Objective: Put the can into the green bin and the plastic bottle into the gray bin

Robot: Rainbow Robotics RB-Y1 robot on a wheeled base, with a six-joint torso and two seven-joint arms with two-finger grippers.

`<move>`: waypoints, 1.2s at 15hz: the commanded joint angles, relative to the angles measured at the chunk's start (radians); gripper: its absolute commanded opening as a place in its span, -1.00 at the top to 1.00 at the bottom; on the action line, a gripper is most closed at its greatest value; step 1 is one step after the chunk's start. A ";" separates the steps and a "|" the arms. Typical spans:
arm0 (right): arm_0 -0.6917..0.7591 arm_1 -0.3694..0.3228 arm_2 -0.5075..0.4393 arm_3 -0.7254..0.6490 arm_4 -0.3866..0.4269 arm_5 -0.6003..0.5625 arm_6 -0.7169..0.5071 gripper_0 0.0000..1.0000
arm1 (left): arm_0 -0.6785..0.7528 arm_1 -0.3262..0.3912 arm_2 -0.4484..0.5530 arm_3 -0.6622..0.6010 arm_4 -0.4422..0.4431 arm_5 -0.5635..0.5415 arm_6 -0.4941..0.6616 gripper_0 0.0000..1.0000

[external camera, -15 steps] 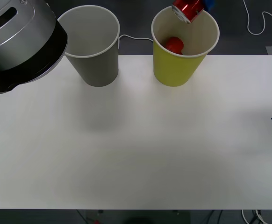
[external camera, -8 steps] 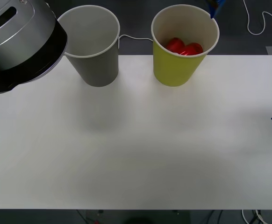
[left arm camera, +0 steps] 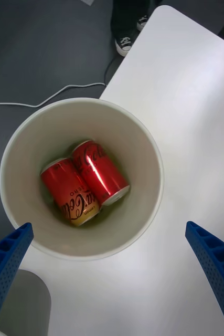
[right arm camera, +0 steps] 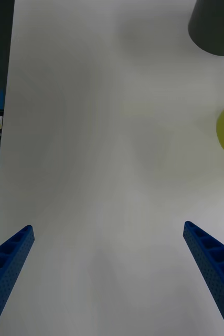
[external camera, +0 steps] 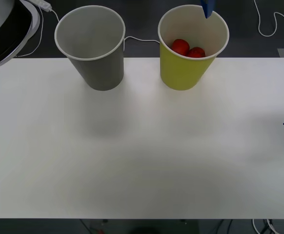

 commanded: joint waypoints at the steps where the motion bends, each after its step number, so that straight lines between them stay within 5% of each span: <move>1: 0.000 0.000 0.000 0.000 0.000 0.000 0.000 -1.00 | 0.069 0.113 0.005 -0.125 0.062 -0.018 -0.050 -1.00; 4: 0.000 0.000 0.000 0.000 0.000 0.000 0.000 -1.00 | 0.160 0.250 0.040 -0.309 0.083 -0.041 -0.063 -1.00; 8: 0.000 0.000 0.000 0.000 0.000 0.000 0.000 -1.00 | 0.367 0.397 0.246 -0.493 0.094 -0.115 -0.123 -1.00; 14: 0.000 0.000 0.000 0.000 0.000 0.000 0.000 -1.00 | 0.735 0.554 0.545 -0.813 0.074 -0.196 -0.278 -1.00; 18: 0.000 0.000 0.000 0.000 0.000 0.000 0.000 -1.00 | 0.932 0.655 0.628 -1.017 0.080 -0.188 -0.393 -1.00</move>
